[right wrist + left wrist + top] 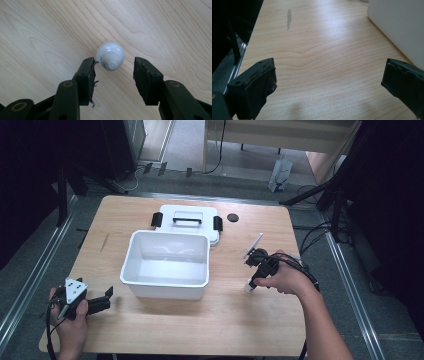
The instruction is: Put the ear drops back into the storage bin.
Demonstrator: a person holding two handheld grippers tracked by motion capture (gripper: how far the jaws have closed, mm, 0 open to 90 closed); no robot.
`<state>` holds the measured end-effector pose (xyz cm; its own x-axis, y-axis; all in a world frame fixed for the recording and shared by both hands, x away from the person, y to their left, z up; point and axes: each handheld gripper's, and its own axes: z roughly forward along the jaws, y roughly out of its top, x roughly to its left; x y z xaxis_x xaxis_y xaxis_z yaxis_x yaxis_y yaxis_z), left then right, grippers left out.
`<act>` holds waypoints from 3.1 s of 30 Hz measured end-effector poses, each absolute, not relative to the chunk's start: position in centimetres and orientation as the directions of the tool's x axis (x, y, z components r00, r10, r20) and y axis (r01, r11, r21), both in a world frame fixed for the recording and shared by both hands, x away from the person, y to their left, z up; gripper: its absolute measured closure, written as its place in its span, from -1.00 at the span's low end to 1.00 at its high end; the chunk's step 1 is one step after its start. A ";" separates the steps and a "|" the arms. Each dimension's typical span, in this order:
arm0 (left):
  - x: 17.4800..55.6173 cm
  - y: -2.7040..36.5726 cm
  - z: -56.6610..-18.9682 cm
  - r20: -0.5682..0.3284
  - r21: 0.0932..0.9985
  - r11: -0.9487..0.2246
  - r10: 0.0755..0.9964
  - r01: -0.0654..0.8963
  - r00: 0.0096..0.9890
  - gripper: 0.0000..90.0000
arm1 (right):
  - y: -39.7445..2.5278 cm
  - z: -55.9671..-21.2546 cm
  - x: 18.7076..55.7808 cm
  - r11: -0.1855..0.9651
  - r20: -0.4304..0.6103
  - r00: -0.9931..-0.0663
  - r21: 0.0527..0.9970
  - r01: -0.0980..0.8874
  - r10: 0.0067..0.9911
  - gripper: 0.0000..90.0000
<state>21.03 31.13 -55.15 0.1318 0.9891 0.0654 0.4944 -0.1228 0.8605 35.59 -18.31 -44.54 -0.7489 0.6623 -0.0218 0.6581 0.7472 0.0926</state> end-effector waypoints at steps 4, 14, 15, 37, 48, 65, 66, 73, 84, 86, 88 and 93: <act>21.0 31.1 -55.2 0.062 0.861 -0.120 0.989 0.494 0.131 -1.00 | -17.6 -44.9 35.9 0.751 -0.015 -0.752 0.073 0.656 0.659 0.29; 21.0 31.2 -55.2 0.060 0.862 -0.118 0.990 0.494 0.131 -1.00 | -17.5 -45.3 36.4 0.741 0.002 -0.742 0.055 0.670 0.671 0.55; 21.0 31.2 -55.2 0.061 0.862 -0.118 0.990 0.493 0.130 -1.00 | -17.6 -45.2 36.3 0.742 -0.001 -0.743 0.058 0.668 0.669 0.59; 21.0 31.2 -55.1 0.062 0.861 -0.119 0.990 0.495 0.130 -1.00 | -14.7 -39.3 35.8 0.824 -0.049 -0.825 0.117 0.555 0.563 0.60; 21.1 31.2 -55.1 0.061 0.862 -0.118 0.990 0.494 0.130 -1.00 | -11.4 -35.3 35.8 0.825 -0.052 -0.829 0.155 0.543 0.556 0.60; 21.0 31.3 -55.1 0.058 0.861 -0.118 0.989 0.494 0.134 -1.00 | -6.5 -30.3 35.4 0.850 -0.080 -0.855 0.188 0.491 0.512 0.60; 21.0 31.3 -55.1 0.058 0.861 -0.118 0.989 0.494 0.134 -1.00 | -6.5 -30.3 35.4 0.850 -0.080 -0.855 0.188 0.491 0.512 0.60; 21.0 31.3 -55.1 0.056 0.860 -0.116 0.989 0.497 0.134 -1.00 | -4.5 -30.2 35.3 0.865 -0.068 -0.874 0.201 0.460 0.481 0.60; 21.0 31.3 -55.1 0.054 0.860 -0.116 0.989 0.497 0.137 -1.00 | -2.3 -31.8 35.4 0.894 -0.074 -0.900 0.175 0.411 0.429 0.60; 21.0 31.3 -55.1 0.054 0.860 -0.116 0.989 0.497 0.137 -1.00 | -2.0 -32.2 35.5 0.896 -0.069 -0.902 0.172 0.410 0.426 0.60; 21.0 31.3 -55.1 0.052 0.860 -0.114 0.989 0.498 0.137 -1.00 | -1.9 -32.7 35.6 0.898 -0.068 -0.904 0.170 0.406 0.422 0.60; 21.0 31.4 -55.1 0.052 0.860 -0.114 0.989 0.497 0.137 -1.00 | -1.7 -34.4 36.1 0.907 -0.073 -0.911 0.154 0.392 0.406 0.60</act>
